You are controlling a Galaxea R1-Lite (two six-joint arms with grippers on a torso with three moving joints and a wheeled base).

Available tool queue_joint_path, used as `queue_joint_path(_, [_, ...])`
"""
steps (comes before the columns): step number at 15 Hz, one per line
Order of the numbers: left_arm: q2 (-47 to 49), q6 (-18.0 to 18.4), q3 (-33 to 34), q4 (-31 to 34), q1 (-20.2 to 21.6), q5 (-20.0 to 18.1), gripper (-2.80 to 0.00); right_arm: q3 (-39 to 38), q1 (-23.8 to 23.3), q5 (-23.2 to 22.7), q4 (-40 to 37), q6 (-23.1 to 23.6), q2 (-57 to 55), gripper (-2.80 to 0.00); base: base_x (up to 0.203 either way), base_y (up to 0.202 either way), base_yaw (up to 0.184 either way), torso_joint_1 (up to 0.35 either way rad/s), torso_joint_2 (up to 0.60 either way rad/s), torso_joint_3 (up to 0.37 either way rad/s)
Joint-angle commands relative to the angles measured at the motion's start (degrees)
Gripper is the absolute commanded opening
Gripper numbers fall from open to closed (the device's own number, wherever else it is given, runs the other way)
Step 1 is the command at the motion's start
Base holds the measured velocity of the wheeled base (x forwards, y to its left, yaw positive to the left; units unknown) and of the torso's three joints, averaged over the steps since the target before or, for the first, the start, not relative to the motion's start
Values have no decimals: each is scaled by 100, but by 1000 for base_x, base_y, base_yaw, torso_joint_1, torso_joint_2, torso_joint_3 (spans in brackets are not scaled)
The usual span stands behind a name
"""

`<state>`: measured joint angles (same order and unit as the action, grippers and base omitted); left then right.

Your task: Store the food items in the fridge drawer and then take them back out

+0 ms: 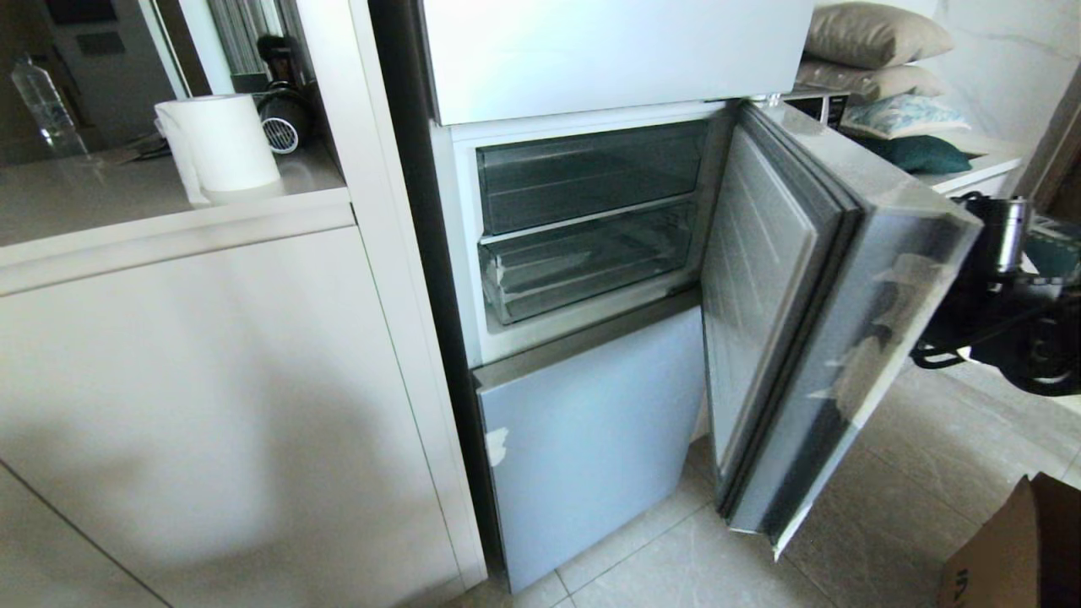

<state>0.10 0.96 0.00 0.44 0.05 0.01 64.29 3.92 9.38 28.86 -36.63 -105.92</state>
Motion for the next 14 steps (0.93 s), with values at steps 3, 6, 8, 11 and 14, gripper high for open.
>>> queue_joint_path(3, [8, 0, 0, 0, 4, -1, -280, 1079, 818, 211, 90, 201, -1118, -280, 0, 0, 0, 0, 0, 0])
queue_joint_path(6, [8, 0, 0, 7, -4, -1, -280, 1985, 1328, 200, 477, 687, -1867, -280, 0, 0, 0, 0, 0, 0])
queue_joint_path(8, [8, 0, 0, 0, 4, -1, -280, 2574, 1595, 162, 818, 1200, -2430, -280, 0, 0, 0, 0, 0, 0])
queue_joint_path(11, [8, 0, 0, 0, 4, 4, -280, 3455, 1716, -17, 1102, 1463, -3050, -280, 0, 0, 0, 0, 0, 0])
queue_joint_path(14, [8, 0, 0, 0, 4, 7, -280, 3539, 1717, -165, 1321, 1448, -3162, -280, 0, 0, 0, 0, 0, 0])
